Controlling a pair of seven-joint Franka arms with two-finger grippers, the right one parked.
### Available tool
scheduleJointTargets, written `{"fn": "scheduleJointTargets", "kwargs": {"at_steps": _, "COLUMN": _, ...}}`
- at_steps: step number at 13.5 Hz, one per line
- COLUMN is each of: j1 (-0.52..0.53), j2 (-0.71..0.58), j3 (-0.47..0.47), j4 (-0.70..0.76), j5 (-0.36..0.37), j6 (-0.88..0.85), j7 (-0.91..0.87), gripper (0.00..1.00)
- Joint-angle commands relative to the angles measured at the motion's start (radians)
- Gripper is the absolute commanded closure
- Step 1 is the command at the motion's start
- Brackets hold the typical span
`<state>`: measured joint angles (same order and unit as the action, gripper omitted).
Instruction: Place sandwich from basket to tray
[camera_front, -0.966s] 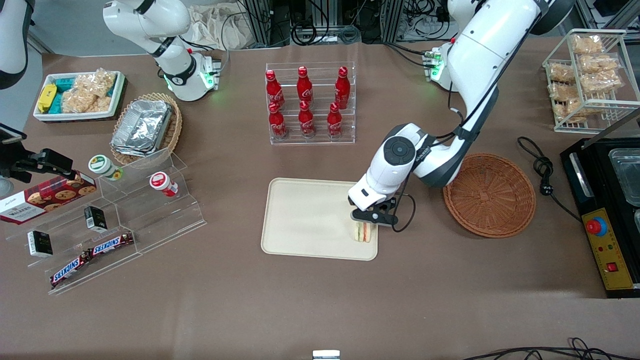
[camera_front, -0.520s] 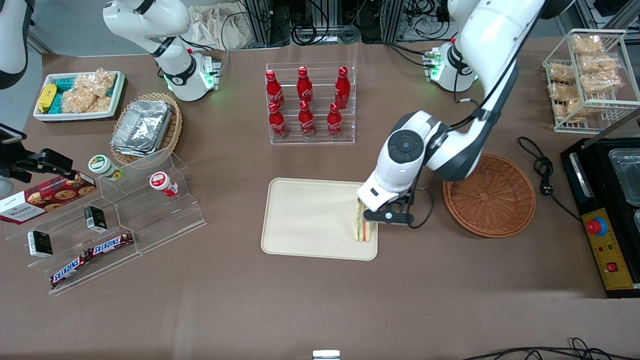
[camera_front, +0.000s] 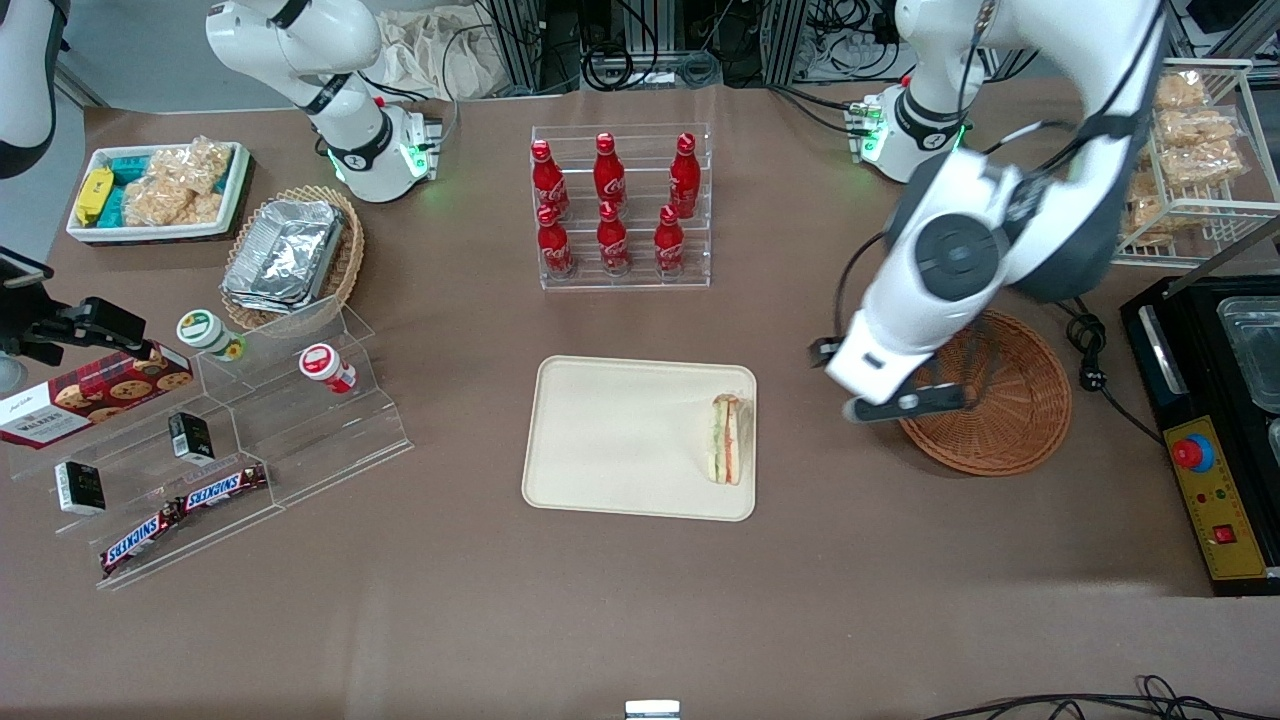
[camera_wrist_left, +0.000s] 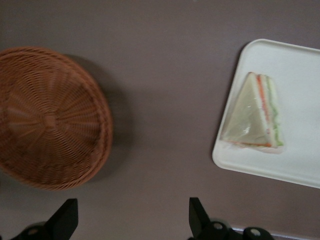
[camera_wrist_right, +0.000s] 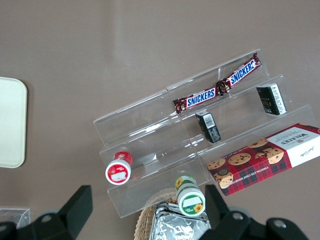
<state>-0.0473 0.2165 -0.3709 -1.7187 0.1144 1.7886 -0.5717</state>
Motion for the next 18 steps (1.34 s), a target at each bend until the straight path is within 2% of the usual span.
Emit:
{"fn": "scheduleJointTargets", "kwargs": {"at_steps": 1, "j1": 0.075, "j2": -0.095, "j3": -0.003, "j4": -0.013, "j5": -0.044, "j6": -0.114, "j7": 0.137, "gripper": 0.01}}
{"fn": "scheduleJointTargets", "kwargs": {"at_steps": 5, "j1": 0.179, "j2": -0.141, "j3": 0.001, "j4": 0.050, "j5": -0.071, "j6": -0.213, "j7": 0.384, "gripper": 0.01}}
{"fn": "scheduleJointTargets", "kwargs": {"at_steps": 8, "j1": 0.242, "j2": -0.149, "j3": 0.001, "j4": 0.109, "j5": -0.070, "j6": -0.216, "j7": 0.429, "gripper": 0.01}}
{"fn": "scheduleJointTargets", "kwargs": {"at_steps": 10, "j1": 0.254, "j2": -0.151, "j3": 0.006, "j4": 0.126, "j5": -0.067, "j6": -0.218, "j7": 0.540, "gripper": 0.01}}
{"fn": "scheduleJointTargets", "kwargs": {"at_steps": 15, "j1": 0.261, "j2": -0.157, "j3": 0.070, "j4": 0.117, "j5": -0.068, "j6": -0.218, "j7": 0.559, "gripper": 0.01}}
{"fn": "scheduleJointTargets", "kwargs": {"at_steps": 18, "j1": 0.261, "j2": -0.154, "j3": 0.078, "j4": 0.119, "j5": -0.068, "j6": -0.216, "j7": 0.558, "gripper": 0.01}}
